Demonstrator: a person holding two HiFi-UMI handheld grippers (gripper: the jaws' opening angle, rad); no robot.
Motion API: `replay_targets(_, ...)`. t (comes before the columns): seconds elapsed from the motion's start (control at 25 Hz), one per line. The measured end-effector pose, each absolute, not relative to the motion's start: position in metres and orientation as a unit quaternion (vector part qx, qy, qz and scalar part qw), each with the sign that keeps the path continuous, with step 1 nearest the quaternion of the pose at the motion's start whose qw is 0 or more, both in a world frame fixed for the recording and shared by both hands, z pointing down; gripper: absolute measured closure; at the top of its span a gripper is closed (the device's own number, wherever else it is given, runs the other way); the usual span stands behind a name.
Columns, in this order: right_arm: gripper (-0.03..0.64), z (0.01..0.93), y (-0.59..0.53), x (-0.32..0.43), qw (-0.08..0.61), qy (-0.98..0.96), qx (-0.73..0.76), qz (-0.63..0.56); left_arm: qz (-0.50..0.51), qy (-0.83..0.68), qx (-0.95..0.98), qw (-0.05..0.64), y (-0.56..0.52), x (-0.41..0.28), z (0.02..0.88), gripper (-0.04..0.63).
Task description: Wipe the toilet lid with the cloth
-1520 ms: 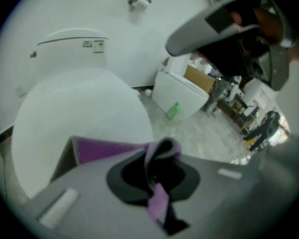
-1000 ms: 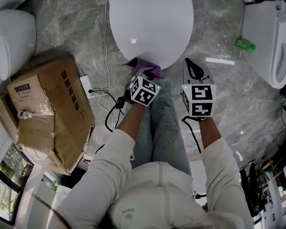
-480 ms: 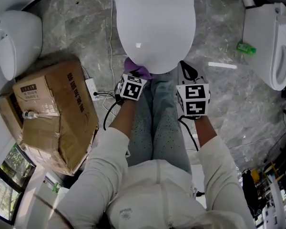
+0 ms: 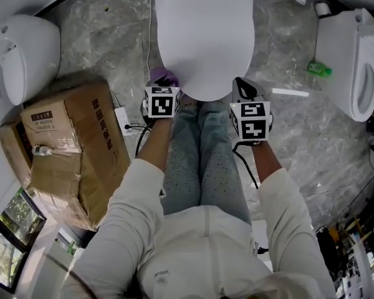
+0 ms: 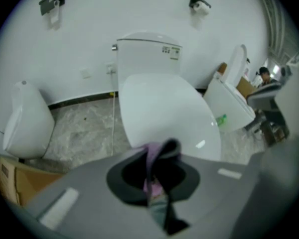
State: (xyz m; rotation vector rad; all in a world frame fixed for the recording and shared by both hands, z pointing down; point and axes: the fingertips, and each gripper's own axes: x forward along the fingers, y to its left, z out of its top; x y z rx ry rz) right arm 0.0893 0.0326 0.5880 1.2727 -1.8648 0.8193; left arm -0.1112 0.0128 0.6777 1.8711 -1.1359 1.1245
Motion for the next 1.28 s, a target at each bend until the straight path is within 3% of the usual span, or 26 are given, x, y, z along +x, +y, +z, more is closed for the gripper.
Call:
replay_targets(0.48, 0.601, 0.533, -0.017, 0.095, 0.317, -0.735, 0.527, 0.286, 0.322, -0.477, 0.766, 0.286, -0.070, -0.045, 0.580, 0.583)
replay_targets(1.0, 0.601, 0.431, -0.025, 0.109, 0.254, -0.739, 0.573, 0.246, 0.278, -0.468, 0.799, 0.255, -0.050, -0.015, 0.468, 0.583)
replay_targets(1.28, 0.601, 0.353, -0.028, 0.114, 0.208, -0.755, 0.585, 0.208, 0.229, -0.473, 0.829, 0.188, -0.050, -0.002, 0.375, 0.583)
